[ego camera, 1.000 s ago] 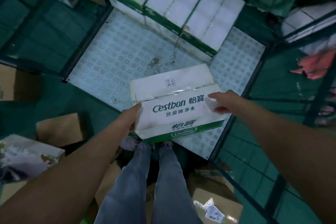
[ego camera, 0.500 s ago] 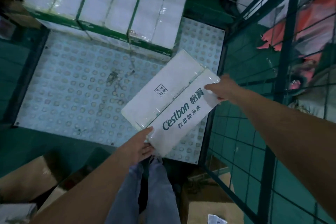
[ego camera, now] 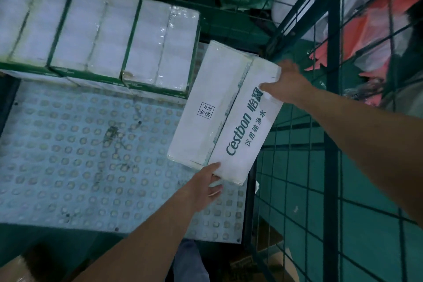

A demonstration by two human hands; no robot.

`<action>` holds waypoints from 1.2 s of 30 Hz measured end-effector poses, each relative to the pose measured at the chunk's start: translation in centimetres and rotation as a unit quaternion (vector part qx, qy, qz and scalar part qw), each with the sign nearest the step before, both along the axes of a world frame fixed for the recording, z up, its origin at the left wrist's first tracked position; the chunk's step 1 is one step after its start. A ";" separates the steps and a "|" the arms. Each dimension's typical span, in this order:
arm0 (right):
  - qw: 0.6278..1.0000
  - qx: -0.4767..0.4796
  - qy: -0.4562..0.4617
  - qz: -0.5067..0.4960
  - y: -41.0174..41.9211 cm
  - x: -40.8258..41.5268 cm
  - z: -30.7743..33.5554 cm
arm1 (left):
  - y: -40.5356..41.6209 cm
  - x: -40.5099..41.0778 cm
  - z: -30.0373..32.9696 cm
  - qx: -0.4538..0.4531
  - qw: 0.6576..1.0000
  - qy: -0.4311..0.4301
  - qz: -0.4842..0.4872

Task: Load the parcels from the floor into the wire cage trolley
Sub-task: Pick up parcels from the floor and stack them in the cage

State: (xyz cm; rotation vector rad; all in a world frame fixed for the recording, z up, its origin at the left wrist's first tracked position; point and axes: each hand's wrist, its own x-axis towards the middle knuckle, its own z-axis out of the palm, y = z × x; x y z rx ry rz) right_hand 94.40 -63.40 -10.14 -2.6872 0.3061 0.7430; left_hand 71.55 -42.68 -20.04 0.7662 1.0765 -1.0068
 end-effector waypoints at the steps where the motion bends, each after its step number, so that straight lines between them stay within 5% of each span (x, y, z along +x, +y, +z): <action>1: 1.000 0.002 -0.012 0.006 -0.3 1.3 0.2 | -0.5 1.2 0.1 0.003 1.000 -0.017 -0.005; 7: 0.996 0.087 -0.021 0.017 -0.2 6.3 -2.0 | -2.3 7.7 -1.9 0.045 0.991 -0.107 -0.069; 17: 0.963 0.156 0.166 -0.146 0.7 -3.8 -16.5 | -1.3 16.4 -6.5 0.135 0.973 -0.169 -0.074; 28: 0.865 0.260 0.147 -0.404 2.4 -4.5 -20.6 | 0.8 18.3 -10.7 0.214 0.957 -0.157 -0.118; 36: 0.927 0.263 0.136 -0.231 2.7 -2.1 -19.9 | 2.3 22.1 -10.6 0.266 0.923 -0.225 -0.162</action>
